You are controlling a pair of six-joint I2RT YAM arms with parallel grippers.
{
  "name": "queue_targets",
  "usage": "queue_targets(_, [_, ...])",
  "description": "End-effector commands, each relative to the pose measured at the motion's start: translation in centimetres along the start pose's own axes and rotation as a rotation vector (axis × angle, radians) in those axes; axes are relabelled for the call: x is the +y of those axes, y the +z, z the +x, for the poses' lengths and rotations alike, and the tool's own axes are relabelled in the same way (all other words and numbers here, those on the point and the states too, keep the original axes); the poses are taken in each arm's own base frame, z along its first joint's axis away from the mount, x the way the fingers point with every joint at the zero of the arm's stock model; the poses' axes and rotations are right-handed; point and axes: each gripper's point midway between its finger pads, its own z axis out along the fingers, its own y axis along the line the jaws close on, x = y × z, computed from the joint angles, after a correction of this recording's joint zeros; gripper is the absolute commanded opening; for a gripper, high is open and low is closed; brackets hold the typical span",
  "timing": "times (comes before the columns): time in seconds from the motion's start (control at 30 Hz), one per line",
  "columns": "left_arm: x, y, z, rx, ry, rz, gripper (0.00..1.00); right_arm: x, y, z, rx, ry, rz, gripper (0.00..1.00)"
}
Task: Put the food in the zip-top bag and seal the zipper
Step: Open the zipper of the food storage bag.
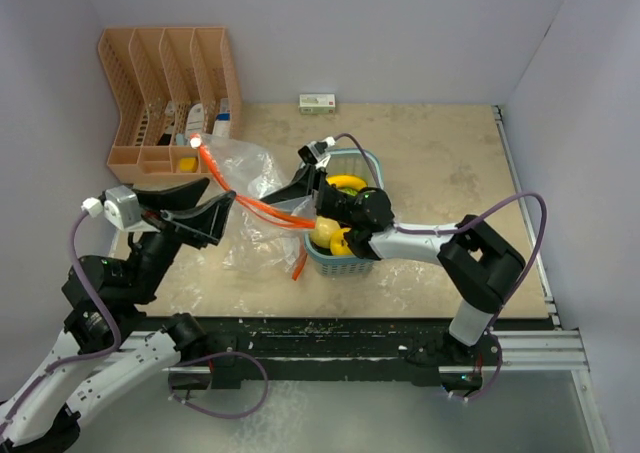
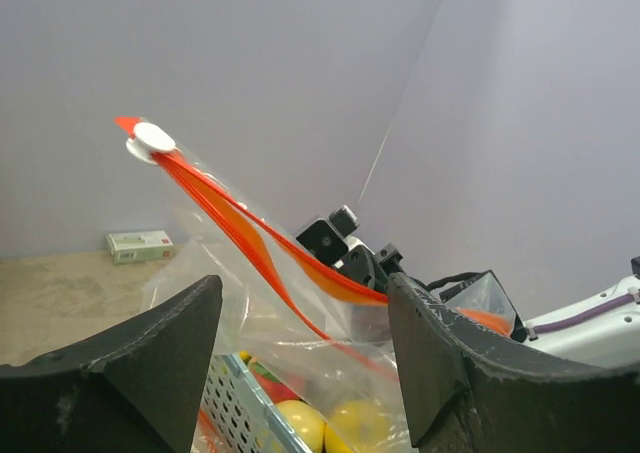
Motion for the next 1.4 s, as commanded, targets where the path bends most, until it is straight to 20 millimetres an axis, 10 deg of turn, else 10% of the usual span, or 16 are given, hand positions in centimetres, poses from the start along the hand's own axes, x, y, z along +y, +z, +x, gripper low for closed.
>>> queue_targets(0.0, [-0.3, 0.7, -0.9, -0.005, 0.039, -0.001, 0.71, 7.4, 0.3, 2.8, 0.095, -0.185, -0.239, 0.0])
queue_targets(0.27, [-0.2, 1.6, 1.5, 0.08, 0.053, -0.006, 0.72, 8.1, 0.3, 3.3, 0.111, -0.199, -0.246, 0.0])
queue_targets(0.7, [-2.9, -4.3, -3.9, -0.056, 0.059, 0.195, 1.0, 8.9, 1.3, 3.1, 0.142, -0.209, -0.292, 0.0])
queue_targets(1.37, [-3.0, -0.2, -0.5, 0.036, 0.124, 0.183, 0.9, 9.4, 1.1, 3.7, 0.144, -0.232, -0.282, 0.0])
